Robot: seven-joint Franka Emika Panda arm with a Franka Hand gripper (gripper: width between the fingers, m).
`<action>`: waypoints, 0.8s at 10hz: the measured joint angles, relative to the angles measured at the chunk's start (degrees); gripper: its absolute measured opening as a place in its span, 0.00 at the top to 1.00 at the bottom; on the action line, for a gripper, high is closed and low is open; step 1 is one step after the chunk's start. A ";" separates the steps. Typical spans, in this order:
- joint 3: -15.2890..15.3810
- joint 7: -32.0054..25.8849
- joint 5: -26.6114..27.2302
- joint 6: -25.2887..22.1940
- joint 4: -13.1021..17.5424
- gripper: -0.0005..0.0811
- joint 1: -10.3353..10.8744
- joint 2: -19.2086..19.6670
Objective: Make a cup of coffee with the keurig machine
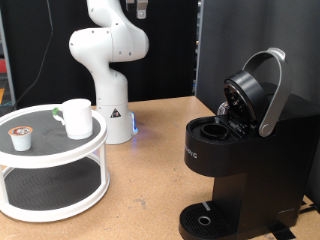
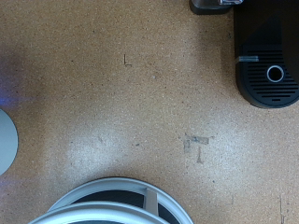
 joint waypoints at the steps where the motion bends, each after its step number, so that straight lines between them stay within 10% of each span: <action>1: -0.24 -0.74 0.04 -0.82 0.04 0.00 0.00 0.11; 8: -7.63 -10.41 -4.95 -0.93 1.55 0.00 -1.92 2.68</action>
